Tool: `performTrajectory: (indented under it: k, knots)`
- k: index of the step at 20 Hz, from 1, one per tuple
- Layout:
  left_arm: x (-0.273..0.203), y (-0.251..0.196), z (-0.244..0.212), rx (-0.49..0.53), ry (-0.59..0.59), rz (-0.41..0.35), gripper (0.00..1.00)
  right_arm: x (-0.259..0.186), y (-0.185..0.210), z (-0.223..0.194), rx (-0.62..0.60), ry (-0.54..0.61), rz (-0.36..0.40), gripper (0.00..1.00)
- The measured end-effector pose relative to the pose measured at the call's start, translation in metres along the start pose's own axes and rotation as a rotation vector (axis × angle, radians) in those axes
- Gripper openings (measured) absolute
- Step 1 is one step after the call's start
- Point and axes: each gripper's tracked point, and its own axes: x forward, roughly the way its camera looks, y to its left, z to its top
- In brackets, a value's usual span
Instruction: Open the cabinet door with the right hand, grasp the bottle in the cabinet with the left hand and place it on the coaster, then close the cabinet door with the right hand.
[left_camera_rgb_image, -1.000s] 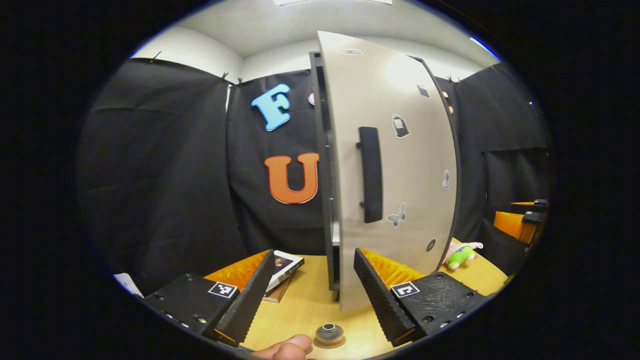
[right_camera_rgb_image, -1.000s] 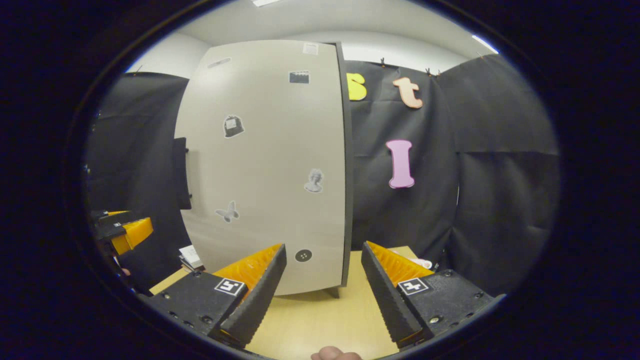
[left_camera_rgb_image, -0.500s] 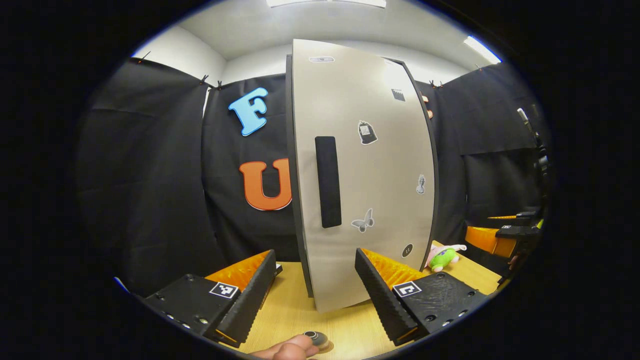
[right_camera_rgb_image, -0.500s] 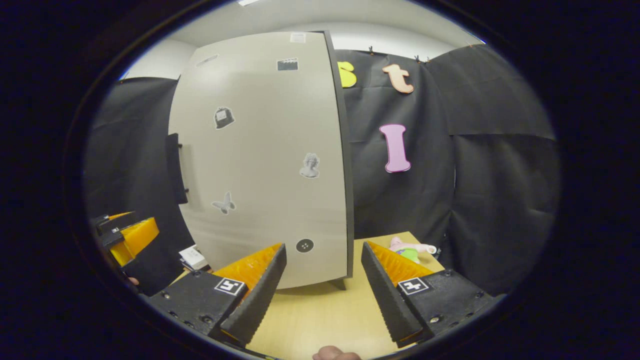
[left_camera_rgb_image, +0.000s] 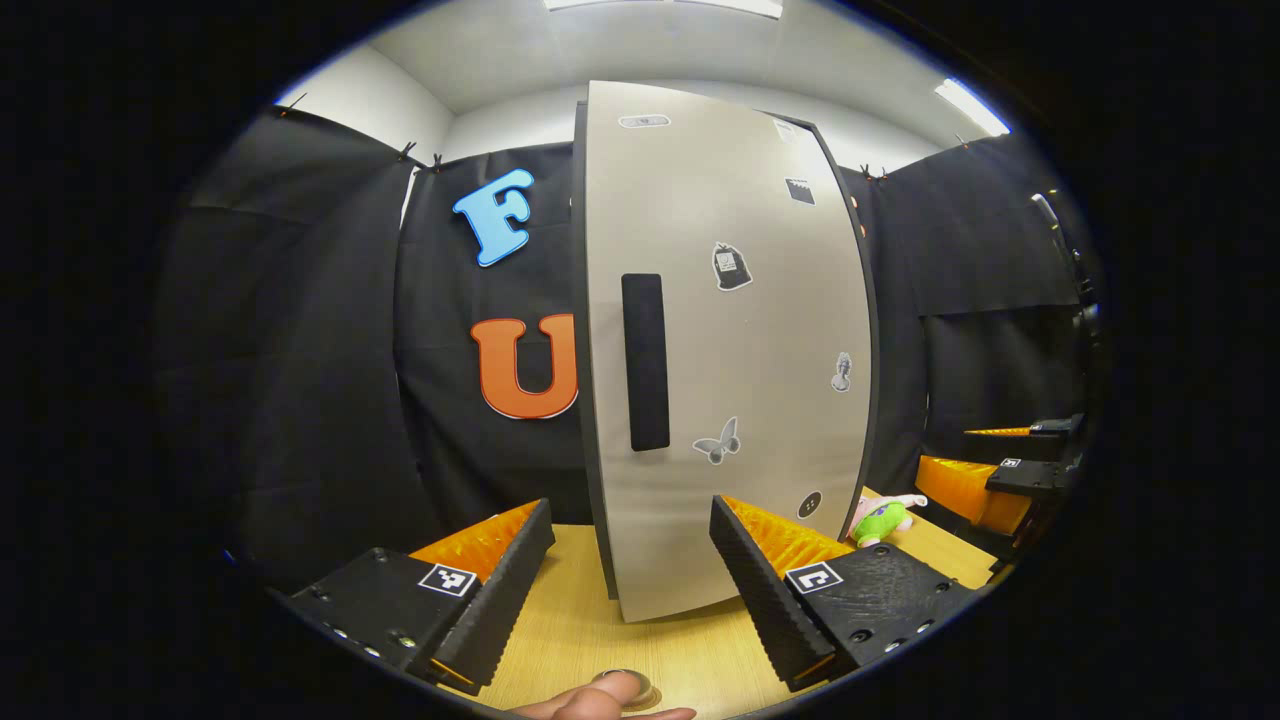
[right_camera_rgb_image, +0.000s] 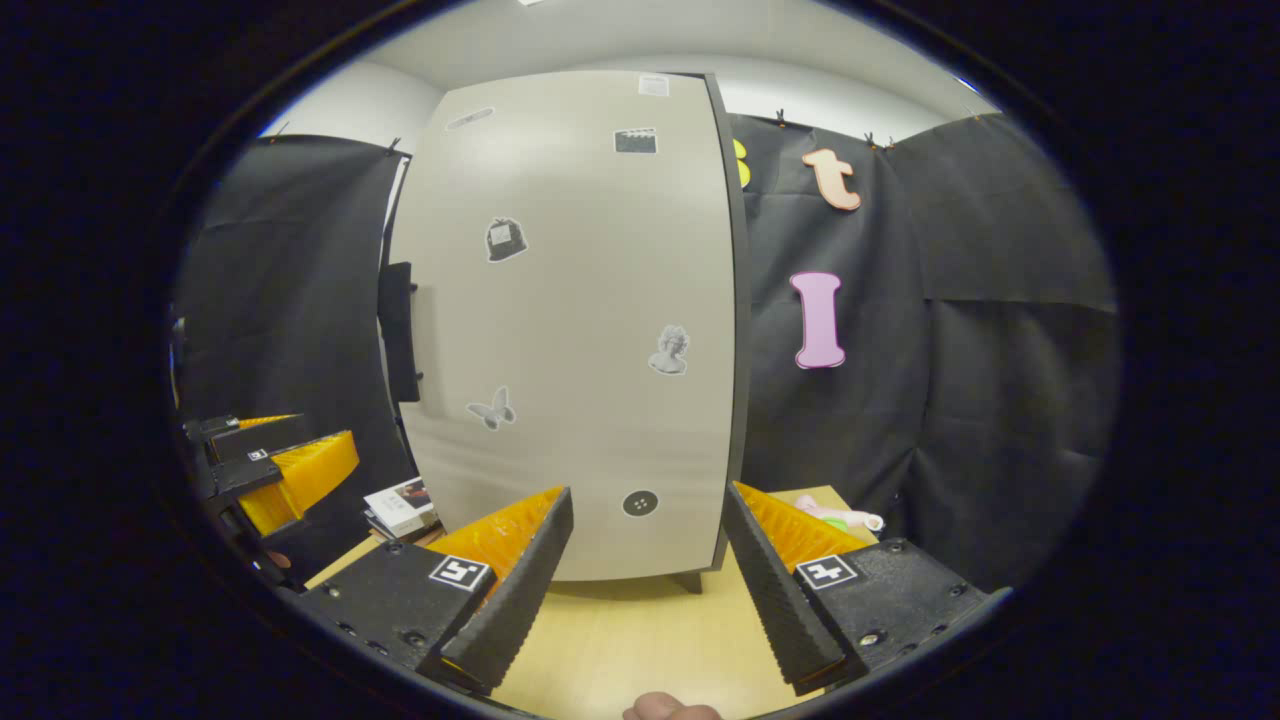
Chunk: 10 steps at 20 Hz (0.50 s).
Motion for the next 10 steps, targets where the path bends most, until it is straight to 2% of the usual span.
performTrajectory:
  k: [10]
  knots:
    - [0.0076, 0.0084, -0.0045, -0.013, 0.009, 0.005, 0.96, 0.0000, 0.0006, -0.0085, -0.009, 0.002, -0.014, 0.96]
